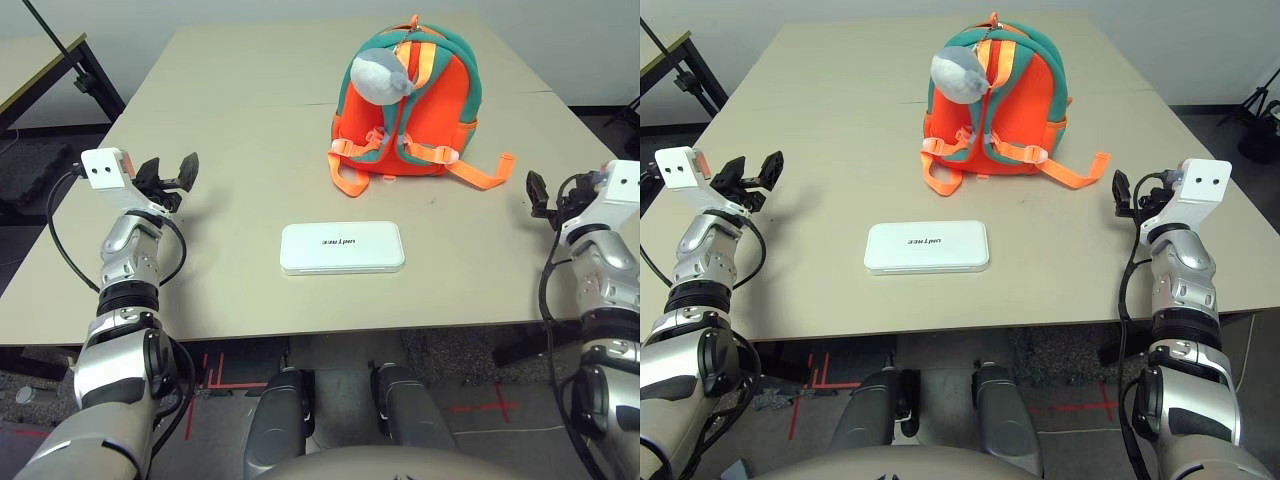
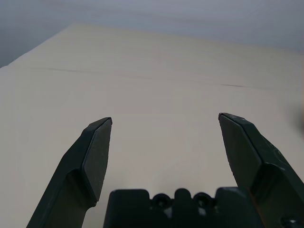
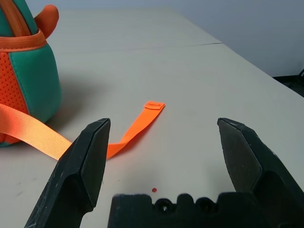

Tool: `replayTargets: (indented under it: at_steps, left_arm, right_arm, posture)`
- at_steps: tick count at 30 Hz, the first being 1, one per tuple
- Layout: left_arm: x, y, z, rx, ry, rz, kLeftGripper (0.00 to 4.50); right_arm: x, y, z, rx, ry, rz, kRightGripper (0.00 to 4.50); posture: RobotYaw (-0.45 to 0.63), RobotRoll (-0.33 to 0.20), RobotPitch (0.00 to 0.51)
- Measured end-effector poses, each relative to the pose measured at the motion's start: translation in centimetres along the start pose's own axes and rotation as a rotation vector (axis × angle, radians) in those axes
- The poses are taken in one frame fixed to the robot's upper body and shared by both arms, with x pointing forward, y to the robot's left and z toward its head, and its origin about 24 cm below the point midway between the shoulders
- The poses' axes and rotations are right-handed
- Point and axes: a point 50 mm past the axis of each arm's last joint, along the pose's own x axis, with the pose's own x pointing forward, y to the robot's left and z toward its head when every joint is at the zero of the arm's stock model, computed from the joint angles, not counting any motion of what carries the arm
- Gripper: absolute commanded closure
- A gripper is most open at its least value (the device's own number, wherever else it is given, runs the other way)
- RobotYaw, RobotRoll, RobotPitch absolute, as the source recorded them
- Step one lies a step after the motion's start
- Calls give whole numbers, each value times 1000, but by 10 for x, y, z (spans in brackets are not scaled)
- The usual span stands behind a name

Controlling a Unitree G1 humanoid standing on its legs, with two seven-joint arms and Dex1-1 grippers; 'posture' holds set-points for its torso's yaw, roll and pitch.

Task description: Put the pencil case into the backpack and zip it.

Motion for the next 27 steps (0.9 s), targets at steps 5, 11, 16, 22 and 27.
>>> replayTargets:
  at_steps: [5, 11, 16, 22, 27]
  left_arm:
    - [0, 0, 0, 0, 1, 0, 0]
    - [0, 0, 0, 1, 1, -1, 0]
    - [0, 1, 1, 4, -1, -3, 0]
    - [0, -2, 3, -5, 9, -54, 0]
    - [6, -14, 15, -74, 24, -164, 0]
  right_arm:
    - [0, 1, -1, -3, 4, 6, 38]
    - [0, 2, -1, -3, 6, 7, 38]
    - [0, 0, -2, -5, 11, 9, 38]
    - [0, -2, -2, -10, 14, 8, 38]
    - [-2, -2, -2, -39, 21, 37, 38]
  posture:
    - [-129, 0, 119]
    - [-117, 0, 117]
    - [-113, 0, 129]
    - [-112, 0, 114]
    - [-116, 0, 112]
